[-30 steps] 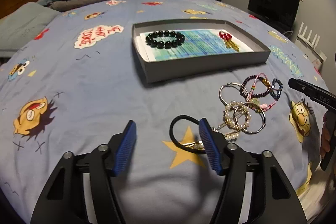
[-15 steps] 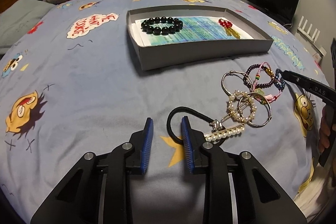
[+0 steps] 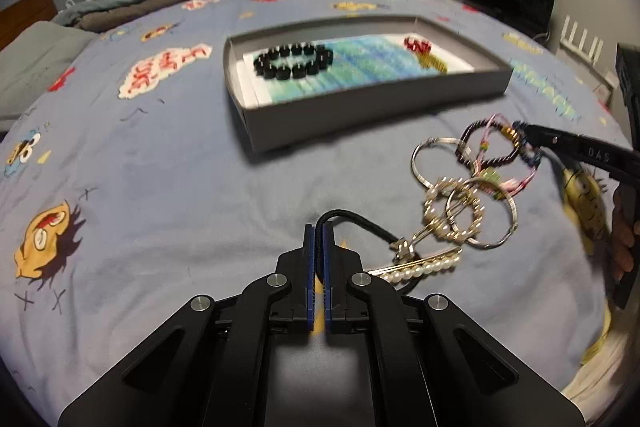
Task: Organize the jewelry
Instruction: 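Grasp the dark blue beaded bracelet with the right tool while the left tool grasps the black hair tie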
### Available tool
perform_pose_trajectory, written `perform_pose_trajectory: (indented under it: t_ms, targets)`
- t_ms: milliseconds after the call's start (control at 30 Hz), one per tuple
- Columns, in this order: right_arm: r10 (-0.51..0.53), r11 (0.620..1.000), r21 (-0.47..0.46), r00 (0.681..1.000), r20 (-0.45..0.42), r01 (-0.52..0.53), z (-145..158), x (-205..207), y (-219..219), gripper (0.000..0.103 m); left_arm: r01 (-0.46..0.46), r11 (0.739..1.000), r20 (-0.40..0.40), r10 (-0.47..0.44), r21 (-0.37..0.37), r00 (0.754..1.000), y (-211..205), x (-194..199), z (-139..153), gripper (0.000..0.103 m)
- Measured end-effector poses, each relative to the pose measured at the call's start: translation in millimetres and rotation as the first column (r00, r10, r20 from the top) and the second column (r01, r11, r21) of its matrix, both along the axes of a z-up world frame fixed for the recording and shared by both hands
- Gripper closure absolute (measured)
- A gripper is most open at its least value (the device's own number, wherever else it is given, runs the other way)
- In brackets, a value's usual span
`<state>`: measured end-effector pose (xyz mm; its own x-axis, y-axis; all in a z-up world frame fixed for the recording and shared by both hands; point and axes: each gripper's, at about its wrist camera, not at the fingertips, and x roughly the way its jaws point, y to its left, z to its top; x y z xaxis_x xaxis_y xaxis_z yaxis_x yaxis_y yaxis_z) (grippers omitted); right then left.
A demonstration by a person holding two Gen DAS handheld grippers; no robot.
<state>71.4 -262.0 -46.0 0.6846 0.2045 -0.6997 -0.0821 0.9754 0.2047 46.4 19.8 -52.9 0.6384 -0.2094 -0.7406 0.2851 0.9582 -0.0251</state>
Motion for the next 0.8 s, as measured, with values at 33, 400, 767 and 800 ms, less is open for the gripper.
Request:
perform_pose_trajectory:
  t_ms: [33,400,767,800]
  targets:
    - [0.004,1.0,-0.001,1.0,0.013,-0.004,2,-2,0,0.096,0.0,1.0,0.015,0.001,-0.014,1.0,2,-2,4,0.099]
    - [0.059,0.998,-0.004,0.98,0.188,-0.059,42,-29,5,0.096,0.044,0.997,0.17,-0.034,-0.057,0.985,-3,-30,41,0.099]
    - [0.079,0.997,-0.041,0.956,0.283,-0.07,81,-42,15,0.096,0.077,0.996,0.252,-0.065,-0.039,0.965,-14,-38,84,0.099]
    - [0.08,0.997,-0.044,0.954,0.29,-0.07,86,-42,15,0.096,0.074,0.997,0.255,-0.064,-0.033,0.965,-14,-37,88,0.099]
